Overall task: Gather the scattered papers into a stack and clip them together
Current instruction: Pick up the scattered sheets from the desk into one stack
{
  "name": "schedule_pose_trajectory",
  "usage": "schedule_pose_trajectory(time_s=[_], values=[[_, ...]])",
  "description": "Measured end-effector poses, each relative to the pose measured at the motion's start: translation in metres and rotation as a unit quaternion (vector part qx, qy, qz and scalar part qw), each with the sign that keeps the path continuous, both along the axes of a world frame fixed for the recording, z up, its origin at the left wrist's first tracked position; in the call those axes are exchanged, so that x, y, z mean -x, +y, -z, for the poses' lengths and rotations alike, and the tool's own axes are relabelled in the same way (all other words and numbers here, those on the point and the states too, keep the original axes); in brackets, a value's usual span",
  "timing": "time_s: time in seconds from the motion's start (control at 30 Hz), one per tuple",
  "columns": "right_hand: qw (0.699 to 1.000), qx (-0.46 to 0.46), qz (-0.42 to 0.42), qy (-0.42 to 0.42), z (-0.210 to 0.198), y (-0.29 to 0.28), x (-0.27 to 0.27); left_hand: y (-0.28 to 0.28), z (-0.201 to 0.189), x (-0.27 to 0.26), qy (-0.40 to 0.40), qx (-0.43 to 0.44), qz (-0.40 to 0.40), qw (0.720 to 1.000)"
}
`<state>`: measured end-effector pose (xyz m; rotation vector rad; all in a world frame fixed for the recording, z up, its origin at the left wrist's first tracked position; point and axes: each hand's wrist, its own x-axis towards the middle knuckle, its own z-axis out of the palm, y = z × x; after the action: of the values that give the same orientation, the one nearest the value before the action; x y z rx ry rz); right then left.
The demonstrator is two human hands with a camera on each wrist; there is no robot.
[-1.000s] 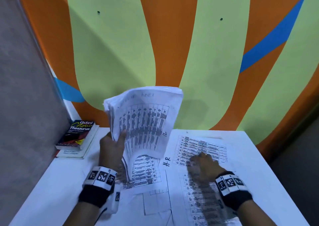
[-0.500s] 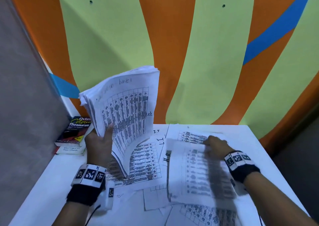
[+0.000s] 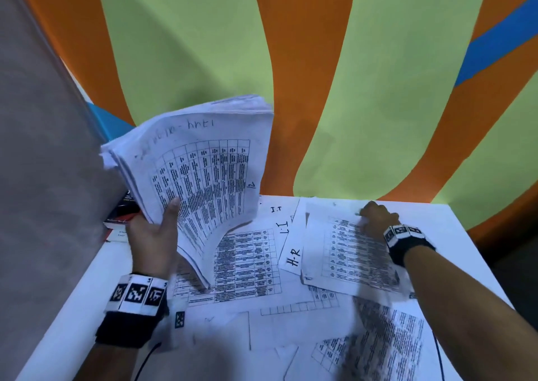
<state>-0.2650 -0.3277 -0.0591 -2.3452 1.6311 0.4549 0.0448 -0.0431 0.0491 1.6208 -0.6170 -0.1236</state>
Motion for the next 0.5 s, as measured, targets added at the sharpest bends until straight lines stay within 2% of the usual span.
schedule_pose_trajectory(time_s=[0.13, 0.27, 0.33, 0.43, 0.5], values=[[0.998, 0.041, -0.026, -0.034, 0.003, -0.003, 0.004, -0.002, 0.004, -0.001, -0.006, 0.003, -0.013, 1.000], [0.983, 0.148, -0.080, -0.068, -0.003, 0.002, 0.008, -0.005, 0.006, -0.001, -0.007, 0.002, -0.014, 1.000], [0.976, 0.170, -0.085, -0.103, -0.007, 0.005, 0.010, -0.004, 0.008, -0.002, -0.005, -0.010, -0.021, 1.000], [0.974, 0.117, -0.060, -0.182, -0.027, 0.009, 0.013, -0.003, 0.010, -0.004, -0.011, -0.022, -0.029, 0.999], [0.971, 0.091, -0.076, -0.207, -0.056, 0.008, 0.014, 0.000, 0.010, -0.006, -0.010, -0.020, -0.026, 0.999]])
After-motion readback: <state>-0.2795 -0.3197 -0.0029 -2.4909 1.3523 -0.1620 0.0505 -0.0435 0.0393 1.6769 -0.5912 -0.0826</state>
